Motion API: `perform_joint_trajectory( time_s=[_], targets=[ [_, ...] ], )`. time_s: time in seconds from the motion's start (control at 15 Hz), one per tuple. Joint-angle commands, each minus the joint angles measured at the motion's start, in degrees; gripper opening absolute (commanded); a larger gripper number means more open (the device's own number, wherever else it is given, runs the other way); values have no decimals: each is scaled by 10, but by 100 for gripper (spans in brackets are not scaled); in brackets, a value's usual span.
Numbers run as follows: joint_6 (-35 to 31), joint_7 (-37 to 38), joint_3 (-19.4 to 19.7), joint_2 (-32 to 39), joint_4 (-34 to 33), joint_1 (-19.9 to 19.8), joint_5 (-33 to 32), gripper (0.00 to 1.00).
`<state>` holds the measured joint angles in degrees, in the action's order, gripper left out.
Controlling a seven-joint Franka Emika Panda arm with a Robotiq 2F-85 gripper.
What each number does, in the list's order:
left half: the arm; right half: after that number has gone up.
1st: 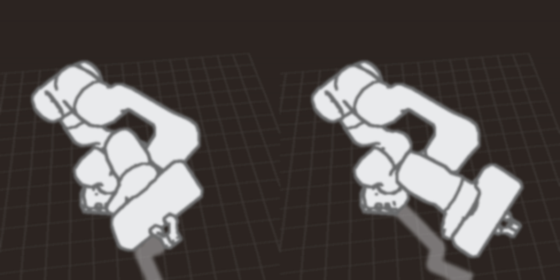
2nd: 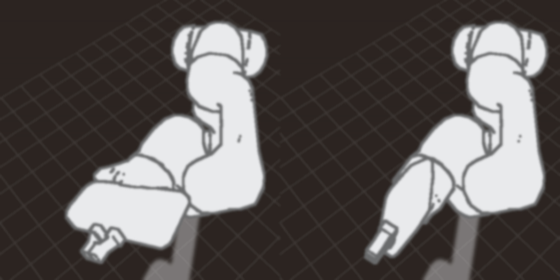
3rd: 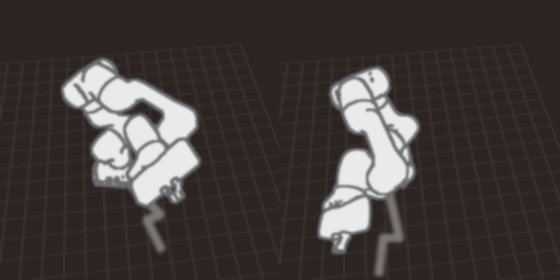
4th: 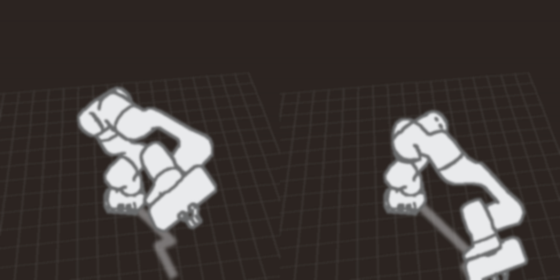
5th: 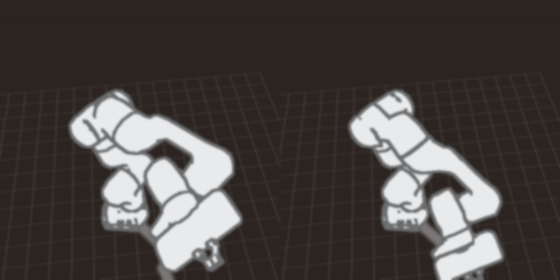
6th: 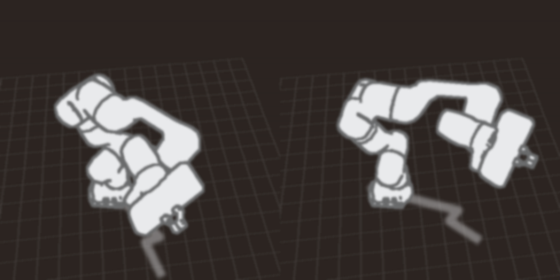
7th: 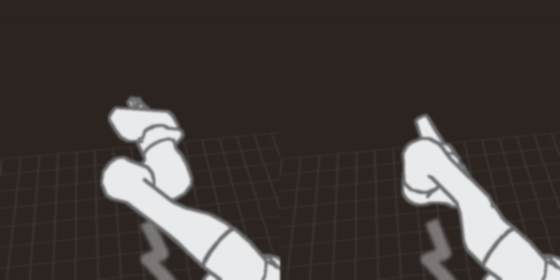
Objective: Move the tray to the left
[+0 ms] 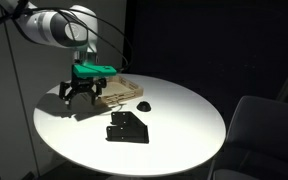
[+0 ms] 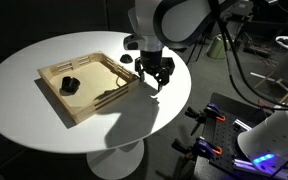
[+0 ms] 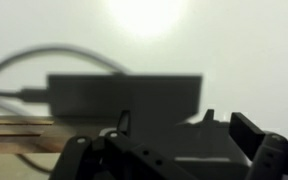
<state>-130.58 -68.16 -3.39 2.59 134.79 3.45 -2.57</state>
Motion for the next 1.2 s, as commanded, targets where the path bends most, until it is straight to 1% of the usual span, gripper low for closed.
perform_joint_trajectory(
  time_s=[0.0,0.2,0.4,0.73,1.13],
  targets=[
    [2,7,4,10,-32,-9,-11,100],
    [3,9,6,19,-51,-12,-14,100],
    [2,12,7,20,-57,-13,-18,100],
    [11,15,4,6,-42,-11,-13,100],
    [47,-7,-6,-19,-27,-4,6,100]
  ],
)
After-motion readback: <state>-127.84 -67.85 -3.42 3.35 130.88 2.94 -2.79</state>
